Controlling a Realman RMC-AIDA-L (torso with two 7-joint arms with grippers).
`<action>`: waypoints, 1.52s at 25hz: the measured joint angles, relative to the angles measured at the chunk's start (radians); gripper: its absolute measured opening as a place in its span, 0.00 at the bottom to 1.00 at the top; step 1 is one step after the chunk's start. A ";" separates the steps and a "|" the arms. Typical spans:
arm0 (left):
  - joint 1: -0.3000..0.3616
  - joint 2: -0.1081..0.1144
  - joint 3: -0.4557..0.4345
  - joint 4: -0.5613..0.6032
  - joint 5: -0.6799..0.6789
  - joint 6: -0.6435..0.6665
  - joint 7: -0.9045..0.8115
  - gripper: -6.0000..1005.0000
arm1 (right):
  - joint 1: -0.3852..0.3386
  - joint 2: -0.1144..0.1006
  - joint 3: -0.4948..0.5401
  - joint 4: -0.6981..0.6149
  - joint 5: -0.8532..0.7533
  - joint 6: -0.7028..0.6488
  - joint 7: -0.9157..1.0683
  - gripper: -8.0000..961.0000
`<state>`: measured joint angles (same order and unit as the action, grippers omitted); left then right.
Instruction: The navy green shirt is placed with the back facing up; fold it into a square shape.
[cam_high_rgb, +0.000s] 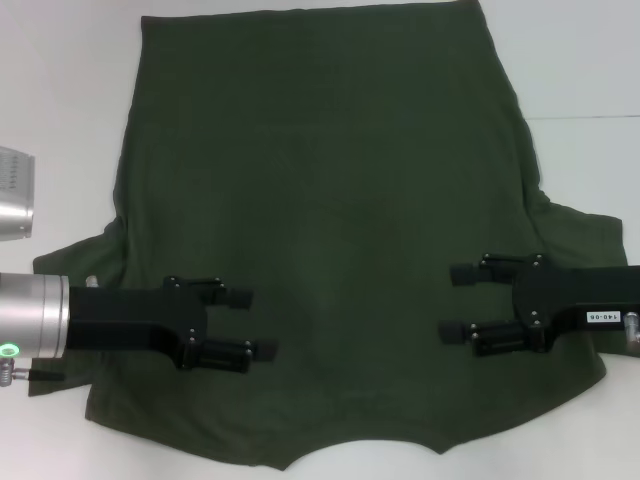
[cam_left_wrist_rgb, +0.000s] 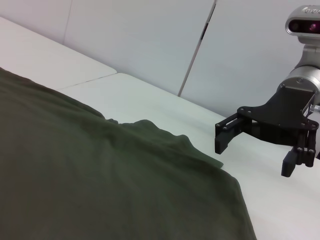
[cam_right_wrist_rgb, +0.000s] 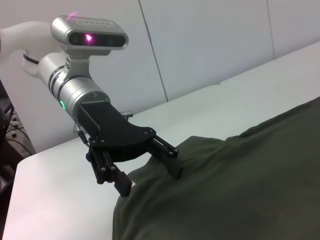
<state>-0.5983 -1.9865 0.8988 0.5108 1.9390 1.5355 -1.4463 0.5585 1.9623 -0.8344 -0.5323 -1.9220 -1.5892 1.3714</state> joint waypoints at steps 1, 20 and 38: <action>0.000 0.000 0.000 0.000 0.000 0.000 0.000 0.90 | 0.000 0.000 0.000 0.000 0.000 0.000 0.000 0.98; 0.002 -0.002 -0.003 0.000 0.000 0.000 0.000 0.90 | -0.001 0.001 -0.003 0.000 0.000 0.000 0.000 0.98; 0.006 -0.001 -0.008 0.012 -0.008 0.000 0.005 0.90 | 0.000 0.001 -0.001 0.000 0.000 0.000 0.000 0.98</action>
<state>-0.5923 -1.9880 0.8906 0.5226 1.9312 1.5355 -1.4415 0.5584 1.9635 -0.8358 -0.5323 -1.9220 -1.5892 1.3714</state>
